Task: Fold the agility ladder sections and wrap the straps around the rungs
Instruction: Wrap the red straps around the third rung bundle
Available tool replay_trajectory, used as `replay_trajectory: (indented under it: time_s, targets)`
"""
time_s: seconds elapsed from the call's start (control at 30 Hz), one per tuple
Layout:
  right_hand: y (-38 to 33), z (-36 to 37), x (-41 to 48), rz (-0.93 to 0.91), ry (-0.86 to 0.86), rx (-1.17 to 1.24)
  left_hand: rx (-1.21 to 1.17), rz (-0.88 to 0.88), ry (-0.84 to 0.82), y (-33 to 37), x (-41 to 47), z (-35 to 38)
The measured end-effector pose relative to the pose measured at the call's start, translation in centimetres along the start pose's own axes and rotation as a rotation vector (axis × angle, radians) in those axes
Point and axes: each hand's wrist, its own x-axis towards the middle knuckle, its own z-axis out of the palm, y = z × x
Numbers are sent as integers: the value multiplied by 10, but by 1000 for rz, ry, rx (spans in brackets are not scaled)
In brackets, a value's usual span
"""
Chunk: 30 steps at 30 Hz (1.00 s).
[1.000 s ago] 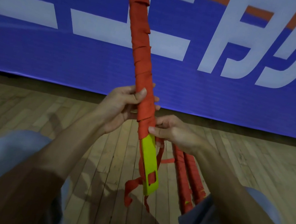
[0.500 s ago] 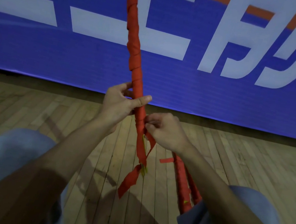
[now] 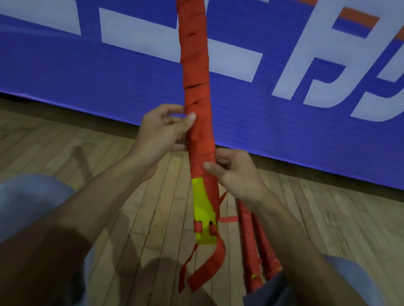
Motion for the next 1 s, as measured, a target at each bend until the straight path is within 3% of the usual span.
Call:
replay_trajectory:
  time_s: [0.23,0.33,0.4,0.57,0.7,0.87,1.0]
  targets:
    - [1,-20,-4,-130,-238,343,-294,-34,-373,9,-4,-2]
    - [0,-19,-5,-127,-327,400,-404,-61,-547,10,-10,-2]
    - [-2,-17,-5,-100,-331,400,-431,-40,-579,11,-10,-3]
    - [-3,-10,-2,-36,-250,291,-394,-1,-476,13,-6,-7]
    - [-2,-8,-2,66,-64,84,-331,-12,-347,11,-3,-8]
    - [-2,3,-2,16,159,-164,-296,-59,-174,1,5,-4]
    - [-5,7,-4,-31,145,-291,-286,-75,-31,-4,9,-2]
